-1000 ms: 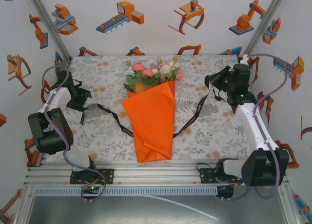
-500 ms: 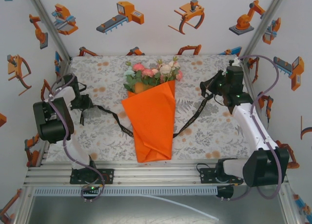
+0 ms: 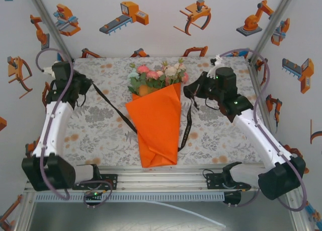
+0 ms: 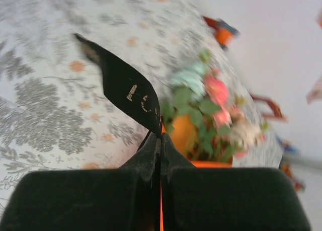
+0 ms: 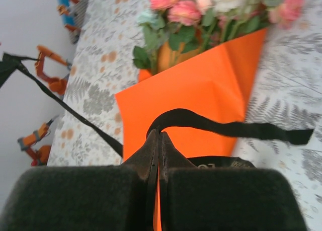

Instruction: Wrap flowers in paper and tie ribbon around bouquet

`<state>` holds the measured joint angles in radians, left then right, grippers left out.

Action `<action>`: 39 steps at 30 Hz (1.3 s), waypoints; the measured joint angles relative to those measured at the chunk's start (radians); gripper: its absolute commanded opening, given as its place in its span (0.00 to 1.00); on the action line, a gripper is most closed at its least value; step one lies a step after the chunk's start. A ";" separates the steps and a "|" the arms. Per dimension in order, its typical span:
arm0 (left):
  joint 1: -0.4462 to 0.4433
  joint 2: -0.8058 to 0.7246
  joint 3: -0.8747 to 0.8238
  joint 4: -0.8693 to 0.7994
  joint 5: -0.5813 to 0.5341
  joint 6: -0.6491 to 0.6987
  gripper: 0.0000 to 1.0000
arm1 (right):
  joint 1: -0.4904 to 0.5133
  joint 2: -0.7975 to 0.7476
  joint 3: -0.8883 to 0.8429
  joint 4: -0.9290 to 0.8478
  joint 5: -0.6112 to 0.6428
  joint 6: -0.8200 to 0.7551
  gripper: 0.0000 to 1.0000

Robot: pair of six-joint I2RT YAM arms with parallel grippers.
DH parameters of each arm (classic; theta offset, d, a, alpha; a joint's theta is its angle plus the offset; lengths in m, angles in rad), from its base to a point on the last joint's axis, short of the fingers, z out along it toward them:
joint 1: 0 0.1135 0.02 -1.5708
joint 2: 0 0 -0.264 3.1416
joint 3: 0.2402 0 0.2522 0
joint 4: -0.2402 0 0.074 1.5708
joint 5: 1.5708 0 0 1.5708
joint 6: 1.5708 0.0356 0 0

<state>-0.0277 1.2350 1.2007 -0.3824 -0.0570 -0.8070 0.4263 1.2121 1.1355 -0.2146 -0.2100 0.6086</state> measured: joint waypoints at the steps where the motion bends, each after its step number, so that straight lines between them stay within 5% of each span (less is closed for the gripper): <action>1: -0.047 -0.041 -0.018 0.018 0.000 0.045 0.00 | 0.028 0.033 0.027 0.012 0.000 0.000 0.00; 8: -0.251 -0.235 -0.190 0.068 0.003 0.265 0.00 | 0.241 0.451 0.385 0.077 -0.001 0.008 0.00; 9: -0.264 -0.261 -0.208 0.071 0.004 0.284 0.00 | 0.275 0.515 0.444 0.078 -0.004 0.012 0.04; 11: -0.284 -0.322 -0.231 0.084 0.005 0.317 0.00 | 0.362 0.672 0.608 0.050 -0.015 0.024 0.29; 16: -0.294 -0.459 -0.247 0.174 0.044 0.372 0.00 | 0.504 0.862 0.848 -0.064 -0.040 -0.007 0.46; 23: -0.347 -0.359 -0.216 0.276 0.215 0.444 0.00 | 0.385 0.665 0.671 -0.093 -0.039 -0.031 0.47; 30: -0.571 0.099 0.042 0.312 0.266 0.582 0.01 | 0.085 0.251 0.208 -0.020 0.120 0.020 0.46; 34: -0.672 0.348 0.153 0.322 0.266 0.676 0.21 | 0.010 0.106 0.003 -0.024 0.184 0.047 0.46; 39: -0.698 0.445 0.130 0.243 0.274 0.777 0.45 | -0.040 0.031 -0.103 -0.053 0.188 0.026 0.46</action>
<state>-0.7254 1.6802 1.3304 -0.1390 0.2169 -0.0299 0.3862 1.2427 1.0325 -0.2672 -0.0216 0.6346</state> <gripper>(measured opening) 0.392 0.463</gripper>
